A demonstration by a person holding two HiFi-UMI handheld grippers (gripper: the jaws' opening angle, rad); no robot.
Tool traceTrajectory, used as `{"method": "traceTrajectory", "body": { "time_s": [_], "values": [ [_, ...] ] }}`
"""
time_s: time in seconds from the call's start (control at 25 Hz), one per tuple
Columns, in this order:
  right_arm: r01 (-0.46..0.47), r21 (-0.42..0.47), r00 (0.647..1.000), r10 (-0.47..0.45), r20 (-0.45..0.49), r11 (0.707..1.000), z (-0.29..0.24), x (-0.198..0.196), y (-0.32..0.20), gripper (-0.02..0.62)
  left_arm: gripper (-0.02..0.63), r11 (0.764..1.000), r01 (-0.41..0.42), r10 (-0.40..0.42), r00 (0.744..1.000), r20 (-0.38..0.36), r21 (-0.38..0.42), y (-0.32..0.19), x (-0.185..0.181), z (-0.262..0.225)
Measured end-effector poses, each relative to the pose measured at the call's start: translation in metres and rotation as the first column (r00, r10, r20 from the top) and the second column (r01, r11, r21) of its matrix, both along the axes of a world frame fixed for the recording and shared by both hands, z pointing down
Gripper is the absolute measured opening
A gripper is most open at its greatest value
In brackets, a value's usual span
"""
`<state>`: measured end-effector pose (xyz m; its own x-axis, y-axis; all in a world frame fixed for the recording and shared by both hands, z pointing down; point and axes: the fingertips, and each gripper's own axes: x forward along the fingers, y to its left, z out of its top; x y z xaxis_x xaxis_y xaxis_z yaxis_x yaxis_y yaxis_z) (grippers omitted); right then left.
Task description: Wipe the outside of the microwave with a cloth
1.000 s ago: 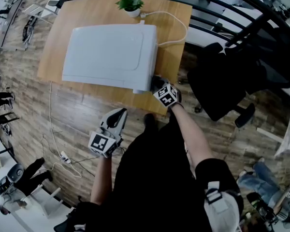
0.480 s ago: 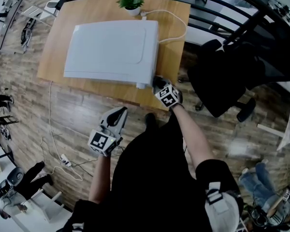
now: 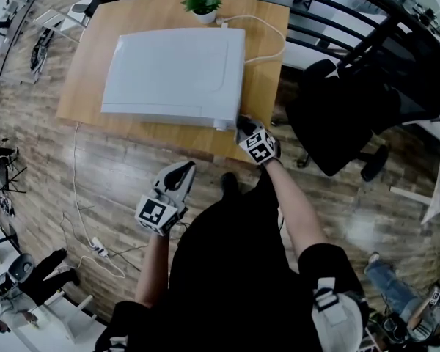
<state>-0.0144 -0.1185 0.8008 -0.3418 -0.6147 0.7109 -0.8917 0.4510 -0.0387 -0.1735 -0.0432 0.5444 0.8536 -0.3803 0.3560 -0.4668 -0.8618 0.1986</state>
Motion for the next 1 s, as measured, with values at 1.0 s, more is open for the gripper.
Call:
{"method": "traceTrajectory", "body": {
  "time_s": [1.0],
  "values": [
    [-0.055,0.029,0.994,0.052,0.094,0.998,-0.039,-0.025,0.046,0.014,0.009,0.999,0.046,-0.047,0.996,-0.072,-0.015,-0.003,-0.06,0.016]
  ]
}}
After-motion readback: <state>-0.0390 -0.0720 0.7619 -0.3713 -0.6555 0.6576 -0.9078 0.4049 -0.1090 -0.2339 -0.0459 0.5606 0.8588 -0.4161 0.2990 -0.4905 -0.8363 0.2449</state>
